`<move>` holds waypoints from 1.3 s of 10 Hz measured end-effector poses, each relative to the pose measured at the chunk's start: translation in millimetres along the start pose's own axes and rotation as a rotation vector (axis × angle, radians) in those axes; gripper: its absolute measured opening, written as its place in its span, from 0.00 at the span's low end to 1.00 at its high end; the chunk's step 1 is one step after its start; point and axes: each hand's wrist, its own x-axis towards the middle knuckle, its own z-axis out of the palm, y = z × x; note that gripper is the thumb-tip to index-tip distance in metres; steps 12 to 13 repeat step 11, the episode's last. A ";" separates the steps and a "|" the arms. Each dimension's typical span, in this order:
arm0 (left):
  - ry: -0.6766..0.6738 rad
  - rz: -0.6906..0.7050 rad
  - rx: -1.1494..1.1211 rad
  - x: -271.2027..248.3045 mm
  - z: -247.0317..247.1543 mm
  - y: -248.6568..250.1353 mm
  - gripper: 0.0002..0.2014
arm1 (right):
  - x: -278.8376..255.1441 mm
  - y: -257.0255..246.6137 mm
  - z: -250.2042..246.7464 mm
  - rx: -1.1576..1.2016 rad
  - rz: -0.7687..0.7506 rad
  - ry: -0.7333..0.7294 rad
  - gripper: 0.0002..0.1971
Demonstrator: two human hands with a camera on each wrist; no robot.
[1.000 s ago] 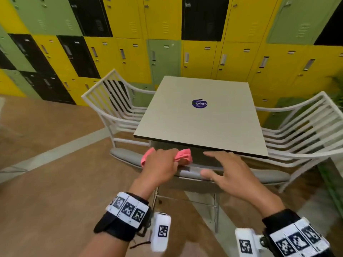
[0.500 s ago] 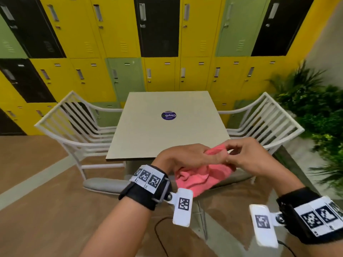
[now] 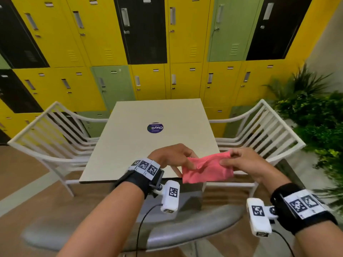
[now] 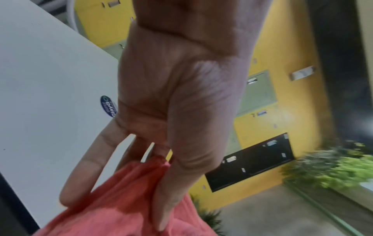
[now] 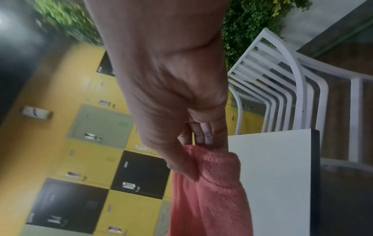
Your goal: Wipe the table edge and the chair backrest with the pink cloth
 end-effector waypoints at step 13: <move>0.187 -0.275 0.587 231.0 46.8 -90.9 0.26 | 191.2 170.7 -4.6 -0.937 -0.142 -0.091 0.22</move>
